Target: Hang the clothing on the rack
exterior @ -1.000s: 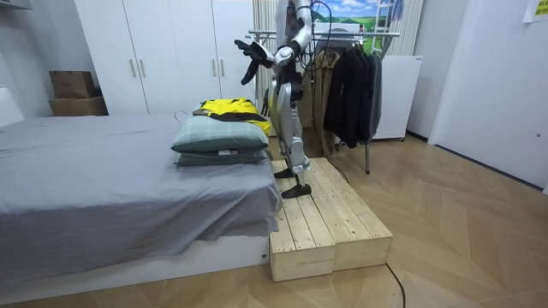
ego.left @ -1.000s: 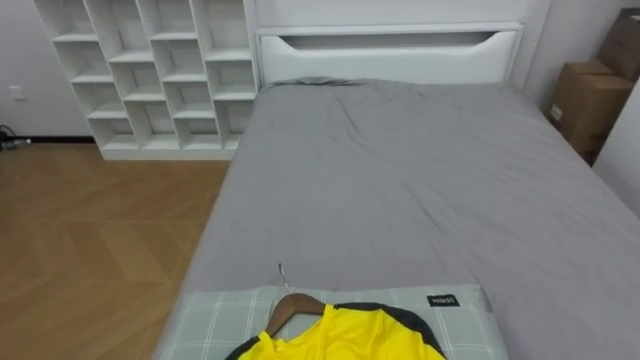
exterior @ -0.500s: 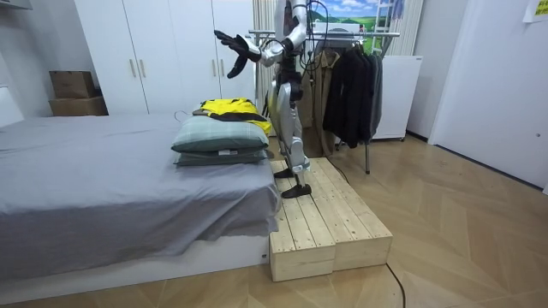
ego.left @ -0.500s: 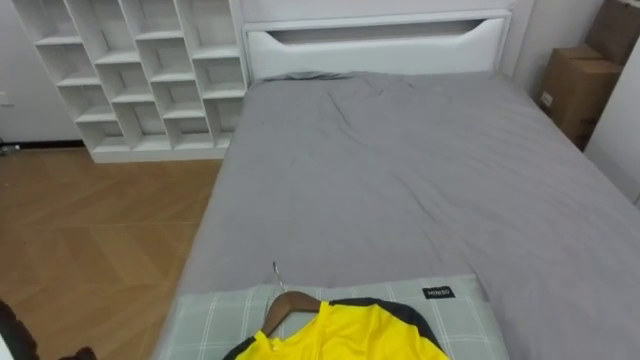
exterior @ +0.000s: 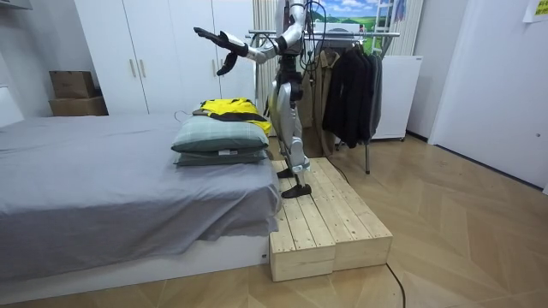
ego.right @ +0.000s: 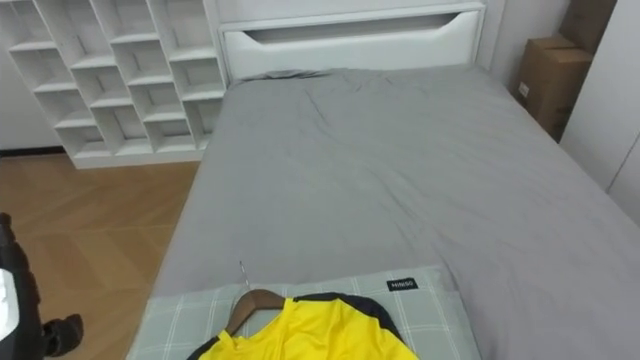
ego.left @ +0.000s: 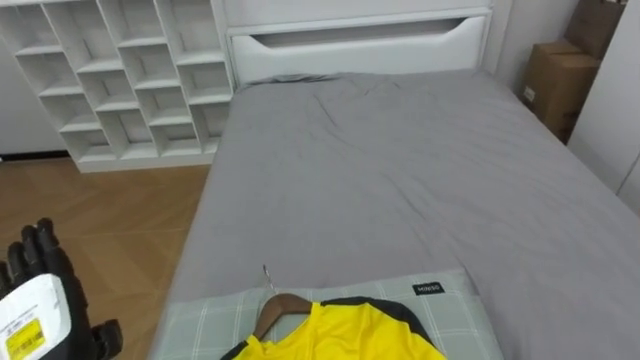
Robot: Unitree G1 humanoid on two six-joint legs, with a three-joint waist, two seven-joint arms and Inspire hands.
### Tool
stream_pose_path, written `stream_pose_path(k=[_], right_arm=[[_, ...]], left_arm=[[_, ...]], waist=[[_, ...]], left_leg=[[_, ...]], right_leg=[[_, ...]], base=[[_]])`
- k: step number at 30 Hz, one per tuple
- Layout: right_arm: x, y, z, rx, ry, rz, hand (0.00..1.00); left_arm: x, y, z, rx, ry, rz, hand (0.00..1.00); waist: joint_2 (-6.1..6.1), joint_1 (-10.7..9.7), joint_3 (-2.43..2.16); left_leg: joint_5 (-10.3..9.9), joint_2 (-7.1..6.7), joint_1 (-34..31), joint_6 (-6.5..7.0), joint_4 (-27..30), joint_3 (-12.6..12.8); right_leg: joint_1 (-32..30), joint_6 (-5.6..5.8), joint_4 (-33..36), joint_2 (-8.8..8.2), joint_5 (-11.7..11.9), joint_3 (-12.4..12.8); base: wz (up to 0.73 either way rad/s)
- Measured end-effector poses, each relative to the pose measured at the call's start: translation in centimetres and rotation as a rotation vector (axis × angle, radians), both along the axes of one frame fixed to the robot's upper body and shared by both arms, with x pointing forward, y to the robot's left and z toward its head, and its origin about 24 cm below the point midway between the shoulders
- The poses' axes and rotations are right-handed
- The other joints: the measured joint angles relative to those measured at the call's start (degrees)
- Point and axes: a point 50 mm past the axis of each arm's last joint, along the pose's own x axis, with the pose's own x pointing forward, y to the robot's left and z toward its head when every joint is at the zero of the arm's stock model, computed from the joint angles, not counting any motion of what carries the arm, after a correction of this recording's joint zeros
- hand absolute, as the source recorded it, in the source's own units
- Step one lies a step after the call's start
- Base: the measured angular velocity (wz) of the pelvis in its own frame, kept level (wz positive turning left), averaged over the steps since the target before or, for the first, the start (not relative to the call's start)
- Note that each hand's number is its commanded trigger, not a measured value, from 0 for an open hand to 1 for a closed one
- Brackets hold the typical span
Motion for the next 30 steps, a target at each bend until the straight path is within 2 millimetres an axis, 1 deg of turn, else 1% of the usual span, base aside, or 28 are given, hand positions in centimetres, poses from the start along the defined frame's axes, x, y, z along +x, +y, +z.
stream_pose_path(k=[2,6,7,9,12,13,17,19,20,23,27,29,30], right_arm=[[-0.3,-0.3,0.0,-0.006,0.016,-0.003,0.0],[-0.9,-0.8,0.1,-0.019,0.042,-0.009,0.0],[-1.0,-0.8,0.1,-0.025,0.055,-0.001,0.0],[-1.1,-0.7,0.1,-0.027,0.071,0.022,0.0],[-1.4,-0.6,0.0,-0.024,0.084,0.04,0.0],[-1.5,-0.5,0.0,-0.023,0.096,0.054,0.0],[-1.8,-0.4,-0.1,-0.033,0.138,0.119,0.0],[-1.8,-0.3,-0.1,-0.034,0.145,0.146,0.0],[-1.6,-0.3,-0.1,-0.036,0.144,0.167,0.0],[-1.0,-0.2,-0.1,-0.041,0.151,0.225,0.0],[-0.7,-0.2,-0.1,-0.045,0.156,0.273,0.0],[-0.7,-0.2,-0.1,-0.046,0.168,0.29,0.0],[-0.5,-0.1,-0.1,-0.045,0.174,0.303,0.0]], left_arm=[[0.7,-0.4,0.2,0.0,0.003,-0.019,0.0],[1.5,-0.7,0.7,-0.006,-0.007,-0.033,0.0],[1.7,-0.7,0.8,-0.006,-0.011,-0.034,0.0],[1.9,-0.9,0.9,-0.016,-0.002,-0.046,0.0],[2.1,-1.2,0.8,-0.018,0.006,-0.063,0.0],[2.2,-1.3,0.7,-0.019,0.011,-0.07,0.0],[2.5,-1.4,0.6,-0.032,0.033,-0.083,0.0],[2.9,-1.5,0.6,-0.038,0.048,-0.088,0.0],[3.0,-1.5,0.5,-0.045,0.054,-0.088,0.0],[3.6,-1.8,0.2,-0.071,0.089,-0.109,0.0],[4.1,-2.5,-0.2,-0.088,0.151,-0.156,0.0],[4.1,-2.5,-0.4,-0.099,0.168,-0.162,0.0],[4.1,-2.5,-0.4,-0.123,0.165,-0.155,0.0]], waist=[[0.18,-0.1,-0.16],[0.17,-0.1,-0.15],[-0.04,-0.1,-0.01],[-0.18,-0.2,0.11],[-0.17,-0.2,0.1],[-0.28,-0.2,0.18],[-0.48,-0.6,0.25],[-0.6,-0.9,0.32],[-0.74,-1.4,0.41],[-0.93,-1.9,0.54],[-1.02,-1.9,0.58],[-0.99,-2.0,0.56],[-0.93,-1.9,0.51]], left_leg=[[0.0,0.01,-0.6,0.01,0.2,0.1],[0.0,0.06,-0.8,0.01,0.4,0.4],[0.0,0.1,-0.8,0.02,0.3,0.7],[0.0,0.13,-1.2,0.02,0.2,0.9],[0.0,0.2,-1.6,0.02,0.2,1.1],[0.0,0.24,-1.6,0.02,0.1,1.2],[0.0,0.35,-1.8,0.01,0.1,1.4],[0.0,0.36,-1.9,0.01,0.3,1.4],[0.0,0.36,-2.0,0.01,0.3,1.4],[0.0,0.39,-2.2,0.01,0.4,1.6],[0.0,0.54,-3.3,0.01,0.8,1.9],[0.0,0.63,-3.8,0.01,0.8,1.9],[0.0,0.78,-4.1,0.0,0.9,2.3]], right_leg=[[-0.2,-0.05,0.2,0.0,0.0,0.2],[-0.9,-0.06,0.8,0.0,0.1,0.6],[-1.1,-0.06,0.8,0.0,0.1,0.8],[-1.5,-0.06,0.9,0.01,0.1,1.1],[-2.1,-0.11,1.0,0.04,0.1,1.3],[-2.2,-0.14,1.0,0.08,0.1,1.3],[-2.5,-0.18,1.0,0.16,0.2,1.4],[-2.5,-0.18,1.1,0.15,0.2,1.4],[-2.5,-0.18,1.1,0.15,0.1,1.4],[-2.8,-0.18,1.2,0.15,0.1,1.6],[-4.2,-0.18,2.0,0.24,0.1,2.3],[-4.7,-0.19,2.1,0.31,0.1,2.4],[-5.3,-0.19,2.5,0.39,0.1,2.8]], base=[[-0.04],[-0.05],[-0.09],[-0.08],[-0.02],[-0.05],[-0.01],[0.0],[0.0],[-0.03],[-0.03],[-0.03],[-0.11]])
